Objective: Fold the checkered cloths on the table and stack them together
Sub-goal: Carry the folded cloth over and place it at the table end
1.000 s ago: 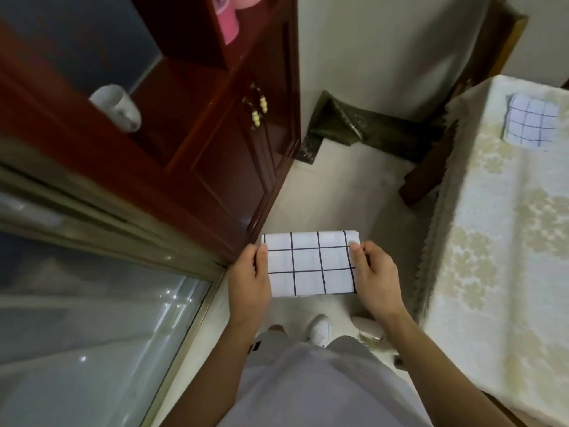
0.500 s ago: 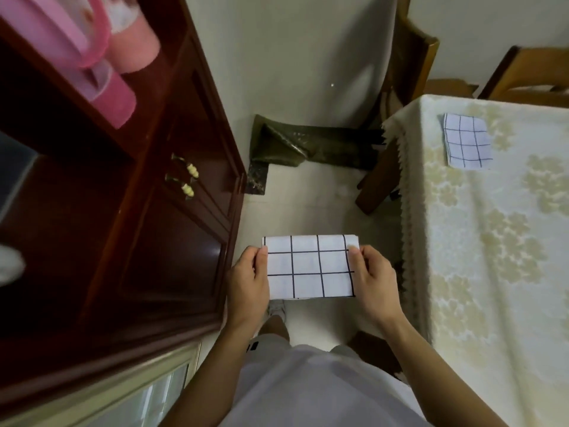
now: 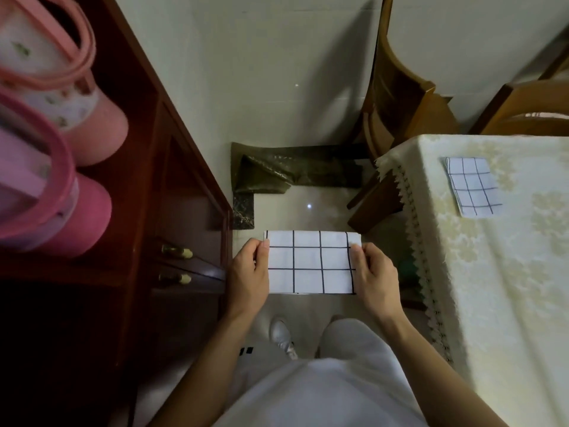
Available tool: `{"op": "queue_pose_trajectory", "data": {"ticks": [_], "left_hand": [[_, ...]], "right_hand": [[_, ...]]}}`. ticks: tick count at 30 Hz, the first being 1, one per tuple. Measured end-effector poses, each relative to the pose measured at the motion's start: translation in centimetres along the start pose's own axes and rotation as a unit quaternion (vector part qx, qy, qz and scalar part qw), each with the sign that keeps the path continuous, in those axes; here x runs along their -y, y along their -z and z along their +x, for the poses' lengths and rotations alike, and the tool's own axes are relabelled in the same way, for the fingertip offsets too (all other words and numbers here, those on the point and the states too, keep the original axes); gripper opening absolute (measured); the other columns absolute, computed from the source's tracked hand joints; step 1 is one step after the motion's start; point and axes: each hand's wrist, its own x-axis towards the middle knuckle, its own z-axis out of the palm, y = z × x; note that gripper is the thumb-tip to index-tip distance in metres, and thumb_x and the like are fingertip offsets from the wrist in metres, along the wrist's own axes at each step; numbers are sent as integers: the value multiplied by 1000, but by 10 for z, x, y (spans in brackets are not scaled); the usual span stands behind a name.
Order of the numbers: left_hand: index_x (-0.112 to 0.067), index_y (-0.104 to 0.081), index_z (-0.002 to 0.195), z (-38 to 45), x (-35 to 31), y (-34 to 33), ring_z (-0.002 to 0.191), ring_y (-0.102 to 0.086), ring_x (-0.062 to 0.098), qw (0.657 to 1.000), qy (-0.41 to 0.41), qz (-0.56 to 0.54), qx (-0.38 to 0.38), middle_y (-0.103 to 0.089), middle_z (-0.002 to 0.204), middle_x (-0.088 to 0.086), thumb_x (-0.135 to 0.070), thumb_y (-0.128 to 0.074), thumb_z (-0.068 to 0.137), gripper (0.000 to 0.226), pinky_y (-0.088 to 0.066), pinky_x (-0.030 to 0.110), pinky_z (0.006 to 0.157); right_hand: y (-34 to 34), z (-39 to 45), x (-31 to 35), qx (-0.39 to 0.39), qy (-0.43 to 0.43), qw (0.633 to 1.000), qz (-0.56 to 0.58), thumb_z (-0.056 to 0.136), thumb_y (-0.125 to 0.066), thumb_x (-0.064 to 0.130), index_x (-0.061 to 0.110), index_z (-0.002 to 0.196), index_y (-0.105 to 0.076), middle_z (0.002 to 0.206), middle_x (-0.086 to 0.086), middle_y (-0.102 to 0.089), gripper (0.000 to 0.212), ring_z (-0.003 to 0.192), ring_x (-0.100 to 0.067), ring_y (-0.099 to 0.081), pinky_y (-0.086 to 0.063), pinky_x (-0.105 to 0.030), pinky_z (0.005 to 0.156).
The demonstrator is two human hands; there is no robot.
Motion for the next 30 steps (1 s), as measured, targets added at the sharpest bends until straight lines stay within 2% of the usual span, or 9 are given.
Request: {"op": "queue_pose_trajectory", "data": {"ticks": [4,8,12,16,18,21,24,27,30], "left_hand": [[-25,-43,65,42,-2,-11,48,-34,9,1000,-3,4,13,-34,50,-8,-30,-49,102,37,-30,33,49],[-31,-38,63,88,-13,-26,48,-37,8,999,-16,11,26,-34,50,-8,-28,-49,102,41,-26,25,47],[-31,-42,66,138,-27,-47,50,-42,7,999,-15,8,33,-41,54,-8,-26,-49,102,37,-31,31,47],[-32,-41,66,198,-62,-77,54,-45,3,998,-24,29,40,-41,55,-9,-23,-49,103,39,-32,19,48],[-29,-44,68,227,-80,-96,55,-45,5,998,-28,32,46,-44,57,-6,-24,-48,103,36,-32,18,48],[-21,-48,71,265,-106,-126,54,-43,6,997,-43,27,65,-43,58,-7,-26,-47,103,33,-32,19,48],[-21,-47,69,291,-133,-156,52,-42,6,994,-60,14,88,-40,57,-9,-25,-47,103,35,-31,19,47],[-25,-48,69,307,-164,-182,51,-47,2,989,-86,10,121,-42,55,-12,-21,-49,103,34,-33,13,47],[-14,-56,79,323,-186,-206,55,-54,-8,977,-108,19,180,-49,61,-15,-22,-48,102,25,-36,7,46]], "right_hand": [[-4,34,11,-7,-15,1000,6,104,-45,36,10,84,-58,73,-7,-60,35,67,-26,-54,-44,-45,59],[-8,77,14,-6,-31,999,12,104,-44,35,11,86,-58,74,-6,-60,34,67,-24,-54,-43,-42,58],[-8,131,16,-8,-44,999,28,104,-44,35,12,81,-57,70,-1,-57,35,63,-17,-52,-37,-28,54],[5,202,23,-17,-52,997,51,104,-45,34,11,79,-56,68,-2,-56,36,58,-11,-49,-35,-25,52],[18,235,27,-21,-53,996,62,104,-45,33,10,81,-58,70,-2,-58,35,61,-12,-53,-37,-22,51],[40,278,31,-37,-64,994,84,104,-45,29,11,78,-55,67,2,-56,34,59,-1,-52,-37,-15,50],[60,307,26,-71,-91,988,104,104,-45,35,10,83,-59,71,-3,-60,36,62,-10,-53,-38,-17,51],[81,320,21,-110,-114,979,126,104,-46,34,10,82,-60,70,-3,-59,35,61,-3,-52,-38,-14,52],[99,330,15,-151,-135,971,131,104,-45,35,12,80,-59,70,-1,-59,36,62,-3,-52,-38,-14,53]]}}
